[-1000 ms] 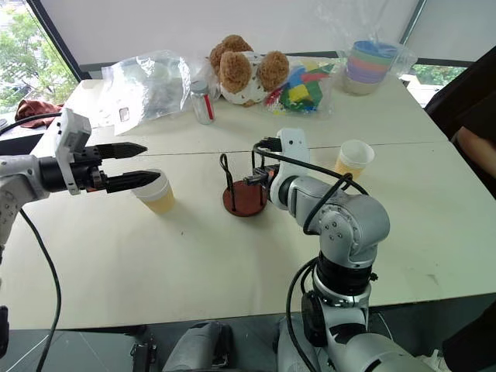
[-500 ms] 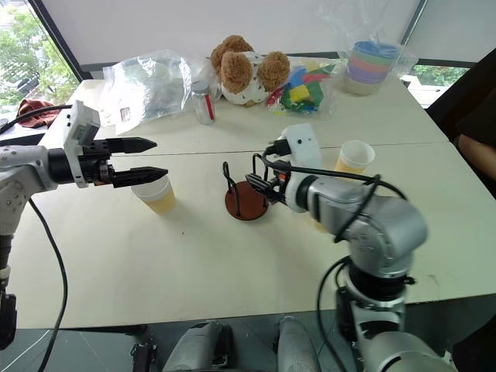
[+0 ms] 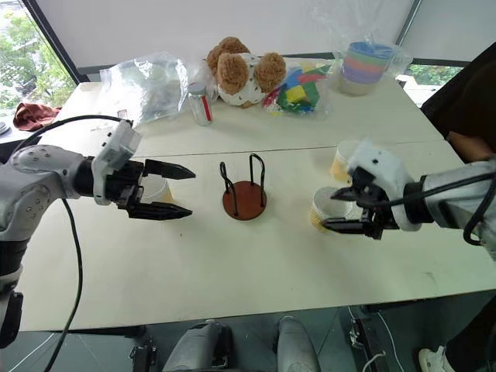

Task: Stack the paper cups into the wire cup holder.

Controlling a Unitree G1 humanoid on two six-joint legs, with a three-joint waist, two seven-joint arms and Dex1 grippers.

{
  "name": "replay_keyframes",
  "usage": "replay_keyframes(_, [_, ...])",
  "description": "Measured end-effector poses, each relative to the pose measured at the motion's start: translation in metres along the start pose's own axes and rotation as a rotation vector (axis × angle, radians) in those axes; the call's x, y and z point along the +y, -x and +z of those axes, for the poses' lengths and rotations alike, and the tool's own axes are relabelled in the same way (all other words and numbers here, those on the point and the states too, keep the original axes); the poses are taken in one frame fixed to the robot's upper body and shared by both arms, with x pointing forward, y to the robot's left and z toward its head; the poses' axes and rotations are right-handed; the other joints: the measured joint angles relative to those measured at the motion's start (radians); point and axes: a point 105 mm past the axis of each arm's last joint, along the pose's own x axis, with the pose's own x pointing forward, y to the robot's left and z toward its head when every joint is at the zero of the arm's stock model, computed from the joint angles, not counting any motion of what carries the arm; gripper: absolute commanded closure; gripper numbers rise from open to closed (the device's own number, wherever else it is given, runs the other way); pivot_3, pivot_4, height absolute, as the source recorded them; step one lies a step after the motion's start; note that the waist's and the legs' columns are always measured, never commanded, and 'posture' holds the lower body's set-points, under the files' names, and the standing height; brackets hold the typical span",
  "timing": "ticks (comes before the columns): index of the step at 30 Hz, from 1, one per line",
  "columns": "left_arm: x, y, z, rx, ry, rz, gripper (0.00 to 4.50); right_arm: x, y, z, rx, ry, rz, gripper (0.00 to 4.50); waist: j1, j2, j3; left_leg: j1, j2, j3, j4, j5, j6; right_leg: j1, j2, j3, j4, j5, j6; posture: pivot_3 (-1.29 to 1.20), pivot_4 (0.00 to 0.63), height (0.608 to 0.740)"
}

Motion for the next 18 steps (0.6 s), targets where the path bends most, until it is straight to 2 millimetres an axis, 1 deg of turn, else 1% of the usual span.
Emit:
replay_keyframes(3, [-0.003,0.0,-0.009,0.06,-0.023,-0.006,0.0,-0.005,-0.002,-0.012,0.011,-0.008,0.001,1.36,0.004,0.0,0.0,0.0,0.0,0.0,0.0,0.0,0.0,0.0,0.0,0.0,0.0,0.0,0.0,0.0,0.15,0.74])
replay_keyframes(6, [-0.005,-0.002,-0.017,0.078,-0.019,-0.018,0.0,-0.007,-0.003,-0.011,-0.003,0.019,-0.006,1.36,0.006,0.0,0.0,0.0,0.0,-0.001,0.0,0.0,0.0,0.0,0.0,0.0,0.0,0.0,0.0,0.0,0.15,0.74])
replay_keyframes(9, [-0.006,-0.003,-0.016,0.078,-0.026,-0.019,0.0,-0.009,-0.007,-0.013,-0.005,0.035,-0.007,1.36,0.009,0.0,0.0,0.0,0.0,-0.001,0.0,0.0,0.0,0.0,0.0,-0.001,0.0,0.0,0.0,0.0,0.15,0.74])
replay_keyframes(11, [-0.007,-0.004,-0.015,0.08,-0.037,-0.02,0.0,-0.008,-0.015,-0.021,0.016,0.048,0.009,1.36,0.009,0.0,0.0,0.0,0.0,-0.001,0.0,0.0,0.0,0.0,0.0,-0.001,-0.001,0.0,0.0,0.0,0.15,0.74])
replay_keyframes(13, [-0.007,-0.004,-0.015,0.08,-0.04,-0.018,0.0,-0.007,-0.023,-0.028,0.026,0.043,0.028,1.88,0.008,0.0,0.0,0.0,0.0,-0.001,0.0,0.0,0.0,0.0,0.0,-0.001,0.0,0.0,0.0,0.0,0.15,0.74])
replay_keyframes(15, [-0.007,-0.004,-0.015,0.078,-0.04,-0.015,0.0,-0.008,-0.029,-0.033,0.032,0.04,0.035,2.69,0.007,0.0,0.0,0.0,0.0,-0.001,0.0,0.0,0.0,0.0,0.0,0.0,0.0,0.0,0.0,0.0,0.15,0.74])
replay_keyframes(18, [-0.006,-0.004,-0.015,0.079,-0.04,-0.006,0.0,-0.014,-0.031,-0.038,0.037,0.039,0.014,4.35,0.007,0.0,0.0,0.0,0.0,-0.001,0.001,0.0,0.0,0.0,0.0,-0.001,0.0,0.0,0.0,0.0,0.15,0.74])
